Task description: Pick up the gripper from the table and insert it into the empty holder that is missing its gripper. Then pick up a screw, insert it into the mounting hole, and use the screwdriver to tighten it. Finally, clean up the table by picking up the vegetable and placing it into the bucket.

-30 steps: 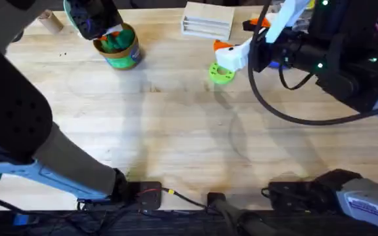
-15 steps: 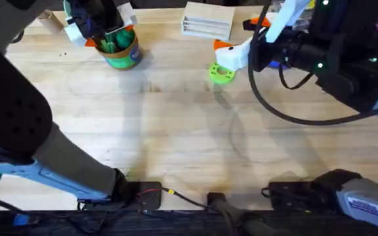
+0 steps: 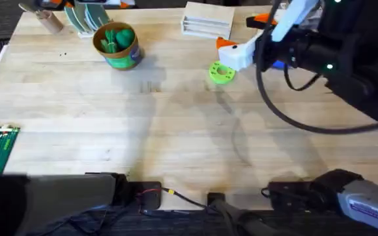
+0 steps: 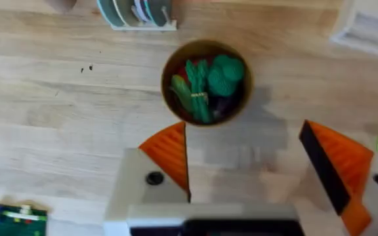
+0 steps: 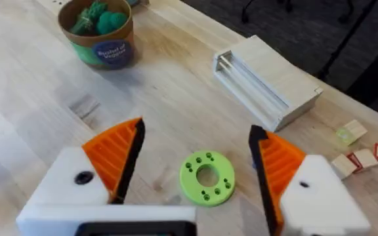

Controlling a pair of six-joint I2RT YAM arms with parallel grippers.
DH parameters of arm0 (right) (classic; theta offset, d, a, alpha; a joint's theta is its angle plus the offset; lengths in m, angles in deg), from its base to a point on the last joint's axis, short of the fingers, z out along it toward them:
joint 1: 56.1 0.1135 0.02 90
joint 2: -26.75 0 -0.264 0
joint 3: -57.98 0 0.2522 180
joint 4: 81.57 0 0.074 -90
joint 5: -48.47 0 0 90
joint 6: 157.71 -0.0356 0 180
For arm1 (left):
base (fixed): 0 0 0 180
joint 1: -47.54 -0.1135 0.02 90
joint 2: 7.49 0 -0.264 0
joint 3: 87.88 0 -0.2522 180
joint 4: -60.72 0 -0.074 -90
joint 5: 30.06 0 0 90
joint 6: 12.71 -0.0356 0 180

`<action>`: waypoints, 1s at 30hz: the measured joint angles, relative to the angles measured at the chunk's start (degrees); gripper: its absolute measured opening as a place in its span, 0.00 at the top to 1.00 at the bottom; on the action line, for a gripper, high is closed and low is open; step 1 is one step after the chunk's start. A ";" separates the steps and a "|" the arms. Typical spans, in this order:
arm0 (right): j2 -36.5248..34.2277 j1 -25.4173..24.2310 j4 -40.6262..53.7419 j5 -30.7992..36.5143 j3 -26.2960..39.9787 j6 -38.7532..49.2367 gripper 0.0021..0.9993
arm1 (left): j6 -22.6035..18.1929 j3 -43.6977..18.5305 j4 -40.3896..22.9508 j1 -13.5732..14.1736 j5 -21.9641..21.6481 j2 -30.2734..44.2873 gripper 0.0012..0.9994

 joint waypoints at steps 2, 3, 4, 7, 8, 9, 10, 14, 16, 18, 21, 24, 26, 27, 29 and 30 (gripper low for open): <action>2.15 0.00 3.81 0.04 0.72 -0.06 0.01 | -5.09 -0.09 -3.94 2.30 0.06 -3.12 0.01; 3.14 -0.02 6.68 0.18 1.67 -0.20 0.01 | -7.17 -0.09 -5.84 3.59 0.06 -4.35 0.01; 3.72 -0.09 9.15 0.28 2.73 -0.23 0.01 | -8.91 -0.09 -7.48 4.81 0.22 -5.36 0.01; 5.05 -0.11 16.96 1.16 6.74 -0.44 0.01 | -12.38 -0.09 -11.42 8.00 0.90 -7.52 0.01; 5.44 -0.11 19.98 1.48 8.27 -0.49 0.01 | -13.15 -0.09 -12.66 9.04 1.32 -8.21 0.01; 5.83 -0.11 22.76 1.57 9.67 -0.63 0.01 | -13.73 -0.09 -13.79 10.02 1.68 -8.91 0.01; 6.18 -0.11 25.45 1.73 11.05 -0.66 0.01 | -14.28 -0.09 -14.82 10.97 2.28 -9.62 0.01; 7.49 -0.11 35.19 2.13 16.16 -0.66 0.01 | -15.33 -0.09 -18.47 14.12 5.90 -12.37 0.12; 8.05 -0.11 39.20 2.22 18.16 -0.67 0.01 | -15.61 -0.09 -19.59 15.22 7.68 -13.38 0.41; 8.62 -0.11 42.12 2.37 19.44 -0.68 0.01 | -15.85 -0.09 -20.37 15.98 9.14 -13.92 0.73; 9.68 -0.11 44.34 2.40 19.97 -0.68 0.01 | -16.18 -0.08 -21.90 16.52 10.76 -13.87 0.99; 10.71 -0.11 45.04 2.42 19.99 -0.70 0.01 | -16.44 -0.06 -22.18 16.60 12.06 -13.87 0.79; 10.97 -0.11 45.09 2.40 20.03 -0.70 0.01 | -16.42 -0.06 -22.20 16.60 12.36 -13.87 0.49; 11.00 -0.11 45.07 2.40 20.06 -0.70 0.01 | -16.42 -0.09 -22.20 16.60 12.47 -13.83 0.34; 11.00 -0.11 45.12 2.40 20.06 -0.72 0.01 | -16.23 -0.06 -22.20 16.60 12.64 -13.78 0.05; 11.01 -0.11 45.12 2.40 20.06 -0.84 0.01 | -16.26 -0.07 -22.20 16.60 12.72 -13.78 0.02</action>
